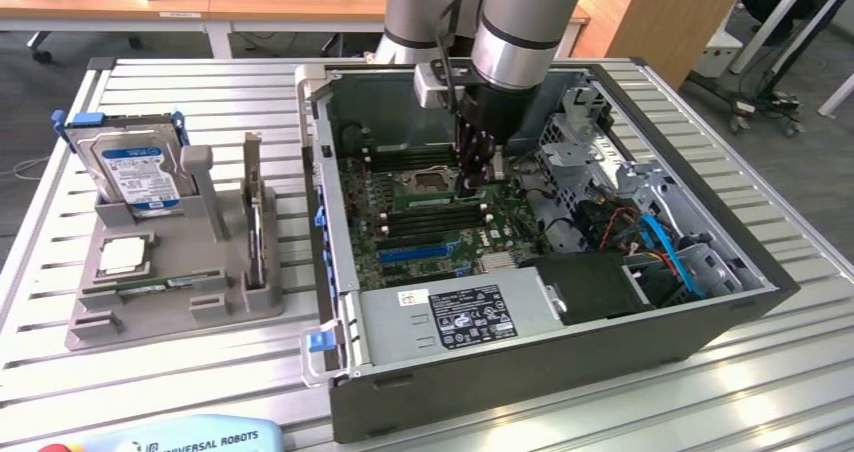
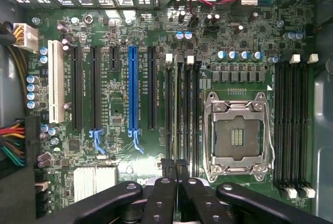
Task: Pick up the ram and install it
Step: 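Insert the ram into the slot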
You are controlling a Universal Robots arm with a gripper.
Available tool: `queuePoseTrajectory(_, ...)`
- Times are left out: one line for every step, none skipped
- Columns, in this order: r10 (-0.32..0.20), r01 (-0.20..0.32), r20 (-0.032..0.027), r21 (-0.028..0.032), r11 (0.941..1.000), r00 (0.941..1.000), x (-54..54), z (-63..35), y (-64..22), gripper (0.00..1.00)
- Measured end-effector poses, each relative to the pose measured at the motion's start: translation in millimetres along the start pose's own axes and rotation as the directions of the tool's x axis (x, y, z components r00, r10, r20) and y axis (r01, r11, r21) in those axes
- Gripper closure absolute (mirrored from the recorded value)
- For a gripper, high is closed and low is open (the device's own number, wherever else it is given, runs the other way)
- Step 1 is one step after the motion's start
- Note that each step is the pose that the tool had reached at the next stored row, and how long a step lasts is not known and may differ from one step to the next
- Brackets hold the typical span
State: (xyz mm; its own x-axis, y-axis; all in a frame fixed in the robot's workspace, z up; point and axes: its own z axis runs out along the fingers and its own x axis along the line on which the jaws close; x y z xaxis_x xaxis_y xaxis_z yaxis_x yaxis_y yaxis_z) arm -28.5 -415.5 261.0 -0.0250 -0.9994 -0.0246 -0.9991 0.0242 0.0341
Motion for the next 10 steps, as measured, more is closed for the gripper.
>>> queuePoseTrajectory(0.0, 0.0, 0.0, 0.0, 1.0, 1.0, 0.0, 1.2, -0.1, 0.89)
queuePoseTrajectory(0.0, 0.0, 0.0, 0.0, 1.0, 1.0, 0.0, 2.3, -0.1, 0.89)
queuePoseTrajectory(0.0, 0.0, 0.0, 0.0001, 1.0, 1.0, 0.1, 3.3, -0.1, 0.89)
queuePoseTrajectory(0.0, 0.0, -0.0001, 0.0, 1.0, 1.0, 0.1, 3.7, -0.1, 0.89)
queuePoseTrajectory(0.0, 0.0, -0.0003, -0.0001, 1.0, 1.0, 0.1, 3.7, -0.1, 0.89)
queuePoseTrajectory(0.0, 0.0, -0.0004, -0.0001, 1.0, 1.0, 0.1, 3.7, -0.1, 0.89)
queuePoseTrajectory(0.0, 0.0, -0.0004, -0.0001, 1.0, 1.0, 0.1, 3.7, -0.1, 0.89)
queuePoseTrajectory(0.0, 0.0, -0.0001, 0.0, 1.0, 1.0, 0.1, 3.8, -0.1, 0.89)
queuePoseTrajectory(0.0, 0.0, -0.0001, 0.0, 1.0, 1.0, 0.1, 4.0, -0.2, 0.89)
queuePoseTrajectory(0.0, 0.0, 0.0004, 0.0002, 1.0, 1.0, -0.3, 4.4, -0.2, 0.89)
